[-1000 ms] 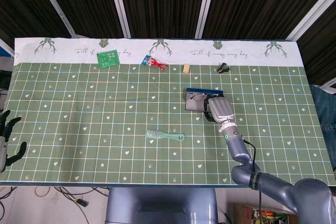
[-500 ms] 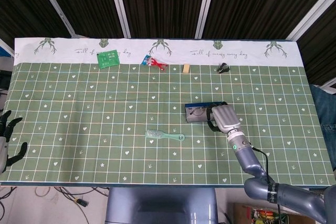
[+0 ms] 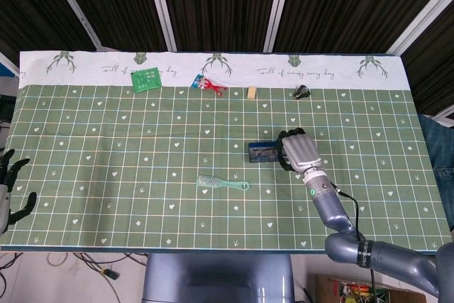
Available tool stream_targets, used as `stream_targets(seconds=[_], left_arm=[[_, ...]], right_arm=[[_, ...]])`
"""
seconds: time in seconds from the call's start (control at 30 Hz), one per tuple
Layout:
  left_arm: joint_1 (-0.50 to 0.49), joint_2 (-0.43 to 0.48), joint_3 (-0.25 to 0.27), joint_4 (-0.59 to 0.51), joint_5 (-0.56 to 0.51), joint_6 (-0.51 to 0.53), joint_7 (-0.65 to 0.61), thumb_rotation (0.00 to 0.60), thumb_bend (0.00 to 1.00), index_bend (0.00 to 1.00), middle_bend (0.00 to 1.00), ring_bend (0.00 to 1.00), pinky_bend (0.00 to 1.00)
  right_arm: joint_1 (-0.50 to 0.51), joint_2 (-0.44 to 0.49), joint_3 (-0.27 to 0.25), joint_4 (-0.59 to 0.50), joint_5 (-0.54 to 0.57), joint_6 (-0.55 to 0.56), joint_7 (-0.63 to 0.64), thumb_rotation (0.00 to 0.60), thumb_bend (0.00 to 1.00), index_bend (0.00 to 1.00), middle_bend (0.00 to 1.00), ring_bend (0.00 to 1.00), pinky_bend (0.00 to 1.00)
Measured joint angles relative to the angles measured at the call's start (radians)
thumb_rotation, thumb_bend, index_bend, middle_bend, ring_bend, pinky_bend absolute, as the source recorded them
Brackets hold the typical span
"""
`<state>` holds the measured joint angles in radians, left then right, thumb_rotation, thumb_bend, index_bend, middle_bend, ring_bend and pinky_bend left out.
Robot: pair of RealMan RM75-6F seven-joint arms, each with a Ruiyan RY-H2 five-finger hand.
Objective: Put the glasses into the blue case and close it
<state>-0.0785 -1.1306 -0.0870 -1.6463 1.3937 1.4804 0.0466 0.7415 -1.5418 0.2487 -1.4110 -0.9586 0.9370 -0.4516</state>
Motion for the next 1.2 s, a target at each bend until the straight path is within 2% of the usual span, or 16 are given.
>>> stream_targets(seconds=[0.6, 1.2], left_arm=[[0.0, 0.0, 0.0, 0.001, 0.0, 0.001, -0.001, 0.6, 0.38, 0.15, 0.0, 0.0, 0.0], [0.0, 0.001, -0.001, 0.001, -0.002, -0.001, -0.001, 0.6, 0.38, 0.15, 0.0, 0.0, 0.0]], right_arm=[[0.067, -0.051, 0.012, 0.125, 0.095, -0.071, 0.004, 0.6, 0.57, 0.68, 0.29, 0.27, 0.21], [0.106, -0.075, 0.014, 0.188, 0.146, -0.099, 0.002, 0.6, 0.57, 0.68, 0.29, 0.26, 0.21]])
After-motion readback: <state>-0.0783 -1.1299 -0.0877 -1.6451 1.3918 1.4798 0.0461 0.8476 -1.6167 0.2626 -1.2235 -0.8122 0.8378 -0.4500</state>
